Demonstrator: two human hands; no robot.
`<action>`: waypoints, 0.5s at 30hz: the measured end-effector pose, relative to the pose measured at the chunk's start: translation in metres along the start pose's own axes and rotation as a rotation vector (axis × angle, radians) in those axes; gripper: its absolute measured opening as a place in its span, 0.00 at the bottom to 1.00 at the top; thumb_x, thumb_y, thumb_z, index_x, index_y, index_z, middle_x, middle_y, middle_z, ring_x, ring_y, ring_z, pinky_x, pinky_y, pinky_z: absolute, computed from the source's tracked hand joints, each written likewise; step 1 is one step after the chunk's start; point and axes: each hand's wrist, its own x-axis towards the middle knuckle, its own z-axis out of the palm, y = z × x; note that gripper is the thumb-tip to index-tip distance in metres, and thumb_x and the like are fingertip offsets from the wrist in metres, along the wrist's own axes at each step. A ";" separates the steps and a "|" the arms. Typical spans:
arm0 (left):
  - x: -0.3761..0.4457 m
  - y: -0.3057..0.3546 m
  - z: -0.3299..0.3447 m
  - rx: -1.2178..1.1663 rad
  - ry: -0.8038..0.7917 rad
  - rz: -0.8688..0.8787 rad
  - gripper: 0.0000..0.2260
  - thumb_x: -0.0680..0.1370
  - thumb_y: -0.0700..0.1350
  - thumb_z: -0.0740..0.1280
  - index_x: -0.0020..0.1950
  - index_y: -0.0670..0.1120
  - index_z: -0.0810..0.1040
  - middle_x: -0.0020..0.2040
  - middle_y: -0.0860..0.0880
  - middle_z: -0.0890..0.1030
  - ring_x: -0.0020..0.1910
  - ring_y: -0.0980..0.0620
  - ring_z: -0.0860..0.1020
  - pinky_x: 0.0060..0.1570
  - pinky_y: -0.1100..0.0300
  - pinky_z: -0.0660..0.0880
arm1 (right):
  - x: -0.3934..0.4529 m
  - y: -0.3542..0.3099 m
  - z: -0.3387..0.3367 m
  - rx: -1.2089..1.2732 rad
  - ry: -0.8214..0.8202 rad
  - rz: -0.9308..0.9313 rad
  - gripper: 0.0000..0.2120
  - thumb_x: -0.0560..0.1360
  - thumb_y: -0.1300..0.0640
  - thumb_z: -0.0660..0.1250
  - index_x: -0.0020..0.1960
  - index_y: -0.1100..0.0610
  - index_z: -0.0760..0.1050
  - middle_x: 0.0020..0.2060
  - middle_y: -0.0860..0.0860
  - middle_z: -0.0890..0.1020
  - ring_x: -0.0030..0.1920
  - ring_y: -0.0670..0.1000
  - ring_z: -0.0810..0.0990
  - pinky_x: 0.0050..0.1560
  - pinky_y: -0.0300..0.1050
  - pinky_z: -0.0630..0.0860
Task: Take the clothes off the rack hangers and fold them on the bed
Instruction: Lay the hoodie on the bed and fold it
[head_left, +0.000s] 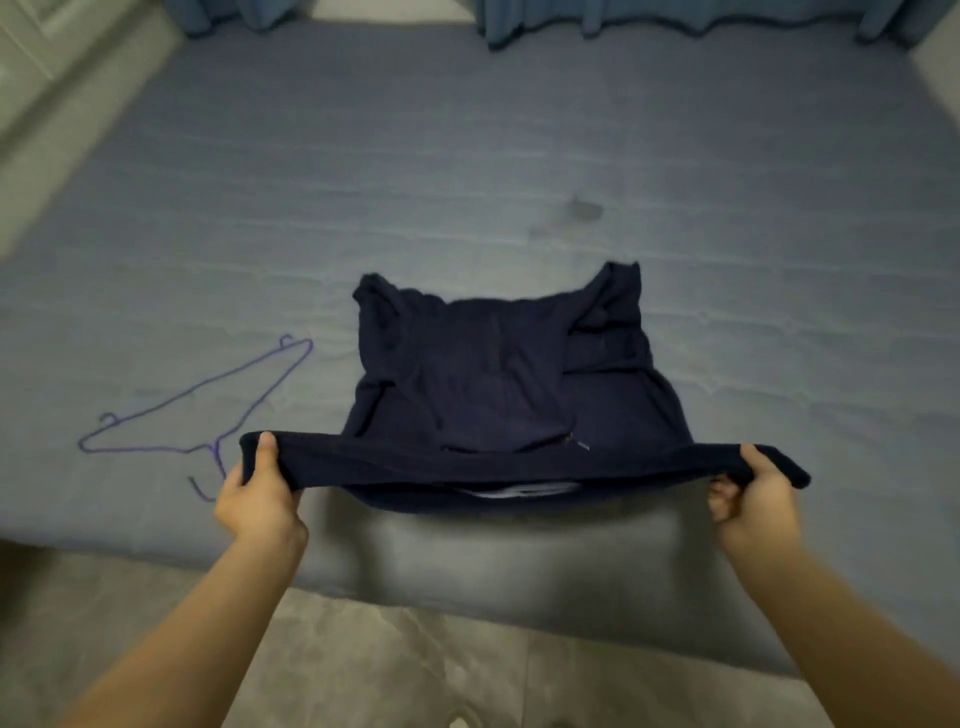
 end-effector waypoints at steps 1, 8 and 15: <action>0.000 0.010 0.009 -0.029 0.004 -0.010 0.15 0.77 0.46 0.67 0.61 0.41 0.76 0.50 0.46 0.79 0.51 0.49 0.78 0.49 0.56 0.77 | 0.004 -0.009 0.010 0.010 -0.020 -0.002 0.08 0.78 0.56 0.62 0.41 0.56 0.68 0.16 0.45 0.71 0.17 0.42 0.68 0.18 0.34 0.64; 0.036 0.044 0.078 -0.083 -0.021 -0.124 0.12 0.78 0.42 0.66 0.59 0.39 0.74 0.51 0.45 0.79 0.37 0.54 0.76 0.34 0.62 0.80 | 0.039 -0.049 0.082 -0.027 -0.093 -0.012 0.08 0.79 0.53 0.60 0.50 0.58 0.71 0.20 0.47 0.77 0.21 0.43 0.73 0.23 0.33 0.69; 0.095 0.058 0.161 -0.107 -0.114 -0.219 0.05 0.77 0.36 0.66 0.49 0.37 0.71 0.45 0.41 0.77 0.39 0.47 0.79 0.43 0.52 0.80 | 0.082 -0.057 0.158 -0.014 -0.015 -0.078 0.21 0.77 0.54 0.64 0.67 0.59 0.68 0.38 0.52 0.83 0.24 0.43 0.79 0.24 0.33 0.73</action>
